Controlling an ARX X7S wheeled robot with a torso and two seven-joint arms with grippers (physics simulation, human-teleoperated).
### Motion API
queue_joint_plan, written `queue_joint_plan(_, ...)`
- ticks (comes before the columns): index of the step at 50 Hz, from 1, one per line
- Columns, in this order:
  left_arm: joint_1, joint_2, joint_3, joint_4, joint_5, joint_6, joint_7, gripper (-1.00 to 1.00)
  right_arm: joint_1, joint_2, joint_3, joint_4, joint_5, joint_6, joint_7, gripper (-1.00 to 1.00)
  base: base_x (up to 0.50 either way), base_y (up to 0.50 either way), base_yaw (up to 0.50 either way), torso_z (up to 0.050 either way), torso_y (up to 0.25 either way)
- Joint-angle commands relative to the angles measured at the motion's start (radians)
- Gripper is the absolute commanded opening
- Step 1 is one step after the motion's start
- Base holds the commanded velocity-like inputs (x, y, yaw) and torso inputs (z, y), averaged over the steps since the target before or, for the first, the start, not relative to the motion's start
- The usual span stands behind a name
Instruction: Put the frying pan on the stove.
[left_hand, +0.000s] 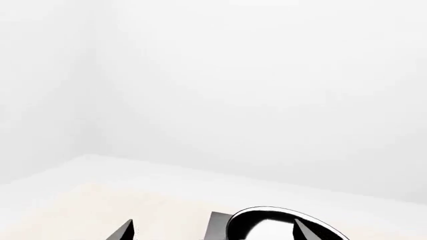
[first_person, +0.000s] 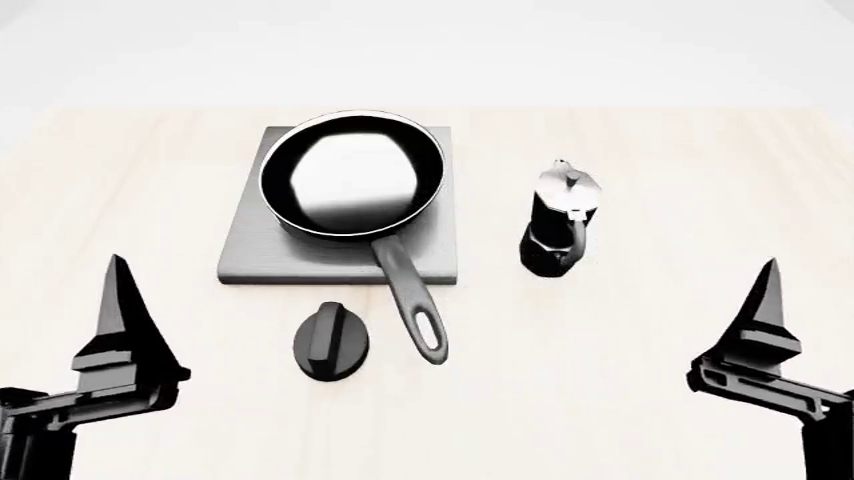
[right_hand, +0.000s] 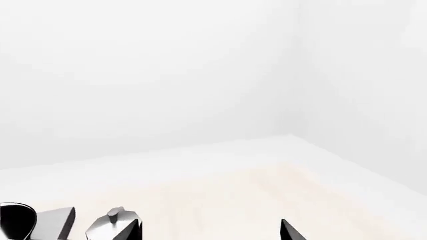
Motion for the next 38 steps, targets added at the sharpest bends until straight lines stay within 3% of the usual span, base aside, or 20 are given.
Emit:
queue_joint_plan(1,0.049,-0.012,-0.062,-0.001,-0.018,0.033,-0.006,1.0,-0.17,0.042,0.156,-0.007,0.013,-0.092,0.02,1.0,0.0,0.0,0.0,0.0,0.0)
queue_joint_plan(13,0.123,-0.015,-0.147,-0.005,-0.041,0.081,-0.004,1.0,-0.36,0.026,0.346,-0.014,0.023,-0.163,0.004,1.0,0.0,0.0,0.0,0.0,0.0)
queue_joint_plan(24,0.189,-0.013,-0.231,-0.011,-0.067,0.12,-0.001,1.0,-0.533,-0.057,0.541,-0.015,0.043,-0.223,-0.056,1.0,0.0,0.0,0.0,0.0,0.0)
queue_joint_plan(38,0.294,0.009,-0.364,-0.013,-0.107,0.176,0.01,1.0,-0.588,-0.198,0.693,-0.028,0.09,-0.197,-0.163,1.0,0.0,0.0,0.0,0.0,0.0)
